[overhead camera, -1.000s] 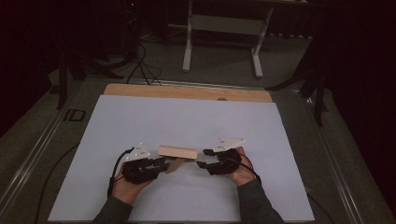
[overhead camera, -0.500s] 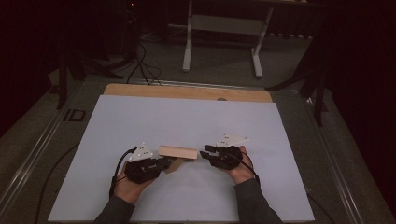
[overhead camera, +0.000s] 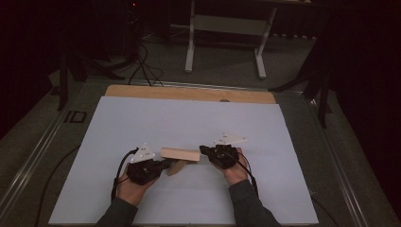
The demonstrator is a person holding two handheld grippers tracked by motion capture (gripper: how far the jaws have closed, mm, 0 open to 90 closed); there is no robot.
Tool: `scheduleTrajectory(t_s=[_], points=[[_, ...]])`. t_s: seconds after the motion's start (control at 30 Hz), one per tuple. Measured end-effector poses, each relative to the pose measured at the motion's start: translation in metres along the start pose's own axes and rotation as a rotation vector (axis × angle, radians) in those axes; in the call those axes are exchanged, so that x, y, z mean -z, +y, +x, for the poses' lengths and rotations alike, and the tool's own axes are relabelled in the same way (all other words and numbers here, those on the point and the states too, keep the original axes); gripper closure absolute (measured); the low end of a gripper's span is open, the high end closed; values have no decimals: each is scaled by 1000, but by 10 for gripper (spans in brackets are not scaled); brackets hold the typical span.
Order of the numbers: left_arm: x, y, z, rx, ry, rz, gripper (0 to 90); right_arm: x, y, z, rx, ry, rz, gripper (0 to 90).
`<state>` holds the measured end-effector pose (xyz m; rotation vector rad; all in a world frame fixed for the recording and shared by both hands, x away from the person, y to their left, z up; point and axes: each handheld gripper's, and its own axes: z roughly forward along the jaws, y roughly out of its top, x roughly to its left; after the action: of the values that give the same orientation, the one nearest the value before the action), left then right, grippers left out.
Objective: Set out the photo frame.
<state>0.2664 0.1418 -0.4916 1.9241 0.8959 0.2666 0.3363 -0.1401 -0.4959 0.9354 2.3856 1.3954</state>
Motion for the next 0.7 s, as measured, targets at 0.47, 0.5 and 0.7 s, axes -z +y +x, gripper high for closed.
scheduleTrajectory(t_s=[0.47,0.5,0.7], points=[[-3,0,2,17,17,6,894,-1,0,0,-39,35,-26,895],[-3,0,2,17,17,6,894,-1,0,0,-39,35,-26,895],[-4,0,3,30,17,-3,894,-1,0,3,-23,43,-18,895]])
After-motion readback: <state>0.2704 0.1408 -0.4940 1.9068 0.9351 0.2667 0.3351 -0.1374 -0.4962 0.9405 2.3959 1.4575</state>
